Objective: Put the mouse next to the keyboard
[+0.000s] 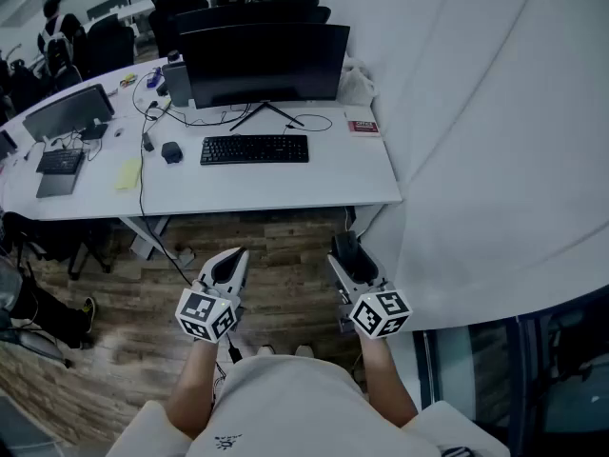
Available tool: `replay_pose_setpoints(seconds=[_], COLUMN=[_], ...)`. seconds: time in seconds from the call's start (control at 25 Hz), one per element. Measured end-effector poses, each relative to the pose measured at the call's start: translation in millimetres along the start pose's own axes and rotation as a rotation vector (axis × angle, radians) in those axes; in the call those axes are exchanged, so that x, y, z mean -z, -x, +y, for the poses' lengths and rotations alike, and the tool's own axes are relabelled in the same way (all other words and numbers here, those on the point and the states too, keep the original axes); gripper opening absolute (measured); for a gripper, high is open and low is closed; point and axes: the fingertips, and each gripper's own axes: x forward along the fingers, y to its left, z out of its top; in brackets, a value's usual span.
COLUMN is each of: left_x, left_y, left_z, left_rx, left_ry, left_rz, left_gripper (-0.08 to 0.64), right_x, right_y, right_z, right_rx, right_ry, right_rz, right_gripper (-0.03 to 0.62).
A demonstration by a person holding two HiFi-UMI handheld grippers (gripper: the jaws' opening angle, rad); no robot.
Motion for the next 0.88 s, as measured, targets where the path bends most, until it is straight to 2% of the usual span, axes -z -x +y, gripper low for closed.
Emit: replay_pose_setpoints(seconds=[0.24,0.88], left_x=[4,4], left_y=[0,0], left_z=[-17,-46], left_rx=[0.004,-0.01], left_ry=[0.002,0.003], left_rz=[0.007,0.003], left_gripper=[0.006,0.006], right_x=[-4,-2], right_y=[19,37], right_z=[-9,-11], right_rx=[0.009,-0.045], right_ry=[-0.002,0.009], right_rz=[-0.013,0.009], right_gripper=[0.307,0.307])
